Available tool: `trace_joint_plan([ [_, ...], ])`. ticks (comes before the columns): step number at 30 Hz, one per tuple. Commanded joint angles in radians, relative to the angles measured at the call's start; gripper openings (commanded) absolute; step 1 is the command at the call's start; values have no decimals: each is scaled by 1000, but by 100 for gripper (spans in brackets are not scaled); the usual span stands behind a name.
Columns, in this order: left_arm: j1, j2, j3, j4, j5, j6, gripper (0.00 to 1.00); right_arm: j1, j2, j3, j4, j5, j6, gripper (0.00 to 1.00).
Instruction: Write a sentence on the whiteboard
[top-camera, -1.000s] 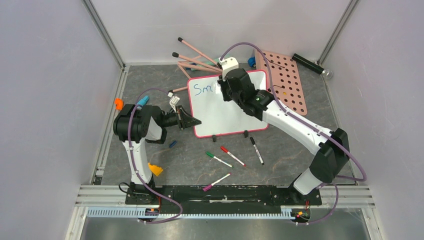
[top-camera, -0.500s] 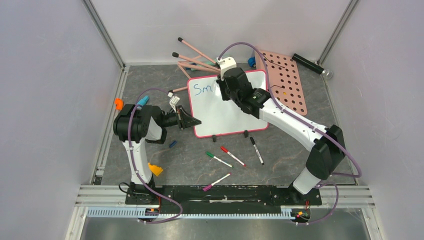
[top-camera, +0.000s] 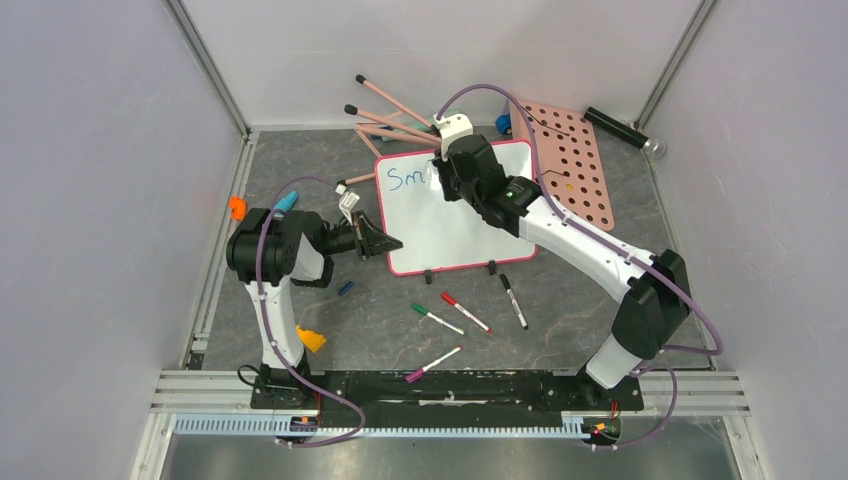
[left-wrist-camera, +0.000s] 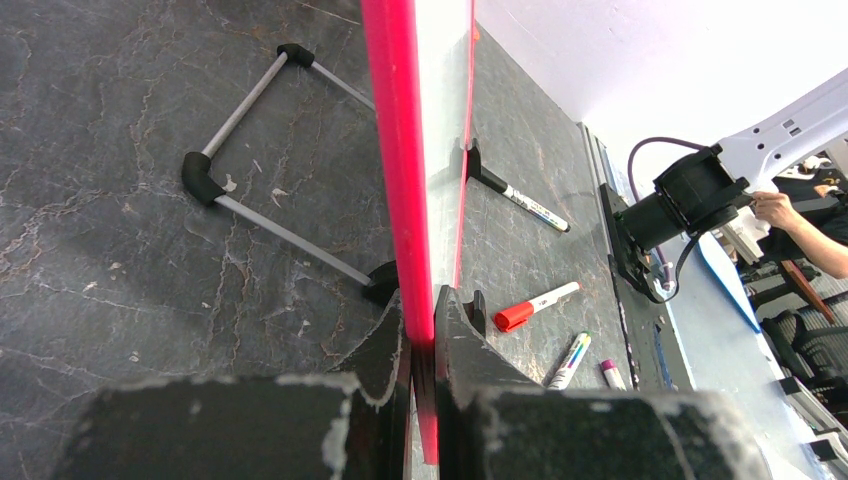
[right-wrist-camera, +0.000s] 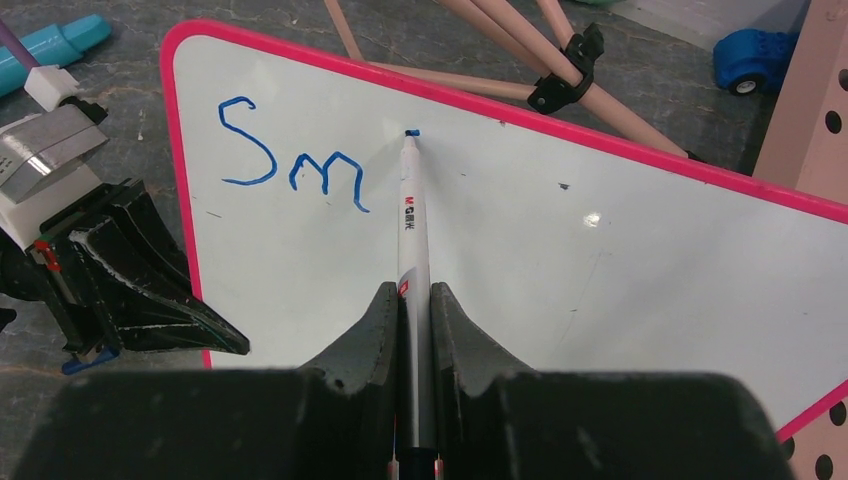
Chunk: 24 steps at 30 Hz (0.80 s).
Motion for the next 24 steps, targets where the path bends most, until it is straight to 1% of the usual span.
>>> trace_joint_plan([
  [1,0,44,-7,60,-73,256,2,-6,-25,-8,17,59,11,0],
  [8,1,44,-8,60,-73,256,2,-7,-40,-24,24,68,16,0],
  [13,1,44,-7,60,-74,255,2,-7,-41,-15,35,-14,1,0],
  [19,0,44,-8,60,-74,256,2,-7,-63,5,47,-46,-15,0],
  [24,1,44,-8,60,-74,256,2,-7,-97,-24,61,-69,-18,0],
])
